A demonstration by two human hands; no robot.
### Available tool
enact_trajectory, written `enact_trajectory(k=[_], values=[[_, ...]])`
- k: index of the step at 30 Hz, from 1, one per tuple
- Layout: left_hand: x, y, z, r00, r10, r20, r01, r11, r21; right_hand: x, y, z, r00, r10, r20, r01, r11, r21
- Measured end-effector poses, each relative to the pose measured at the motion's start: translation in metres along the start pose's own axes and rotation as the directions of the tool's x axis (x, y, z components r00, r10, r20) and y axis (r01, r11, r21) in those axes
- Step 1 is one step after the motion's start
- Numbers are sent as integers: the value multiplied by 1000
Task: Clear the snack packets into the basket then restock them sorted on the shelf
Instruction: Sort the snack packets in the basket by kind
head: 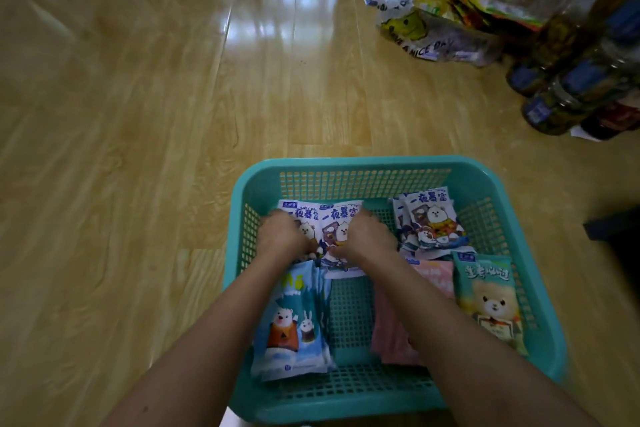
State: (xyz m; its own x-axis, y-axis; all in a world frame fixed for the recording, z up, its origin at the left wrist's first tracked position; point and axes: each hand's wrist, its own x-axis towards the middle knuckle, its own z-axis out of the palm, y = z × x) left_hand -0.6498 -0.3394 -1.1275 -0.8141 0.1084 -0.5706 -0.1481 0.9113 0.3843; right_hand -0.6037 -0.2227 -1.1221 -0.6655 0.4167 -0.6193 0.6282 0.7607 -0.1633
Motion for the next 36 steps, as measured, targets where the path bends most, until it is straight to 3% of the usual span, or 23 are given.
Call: enact_trajectory(k=[5,8,11,15,20,27,33,36], values=[[5,-6,-4,1000,-11,-1,10,913,-407,-7,5,-16,983,-86,-163,96,994,56],[1,-10,-15,996,48,-78,-80,872,-484,-23,21,-41,948,-188,-257,234,959,161],[-8,-11,-27,980,131,-149,-193,801,-567,-38,53,-69,927,-172,-333,293,887,357],[-26,-1,-31,979,132,-156,-204,621,-757,-34,104,-82,940,10,-342,156,877,454],[-46,28,-26,983,178,-51,-132,477,-869,-14,125,-77,922,79,-378,-20,988,156],[-60,62,-6,956,249,154,9,501,-866,-17,134,-73,865,-17,-502,46,998,45],[-62,115,21,922,332,199,9,496,-868,-36,173,-81,795,-11,-607,173,963,209],[-60,142,46,938,314,149,-59,566,-822,-45,190,-80,813,-9,-582,190,949,250]])
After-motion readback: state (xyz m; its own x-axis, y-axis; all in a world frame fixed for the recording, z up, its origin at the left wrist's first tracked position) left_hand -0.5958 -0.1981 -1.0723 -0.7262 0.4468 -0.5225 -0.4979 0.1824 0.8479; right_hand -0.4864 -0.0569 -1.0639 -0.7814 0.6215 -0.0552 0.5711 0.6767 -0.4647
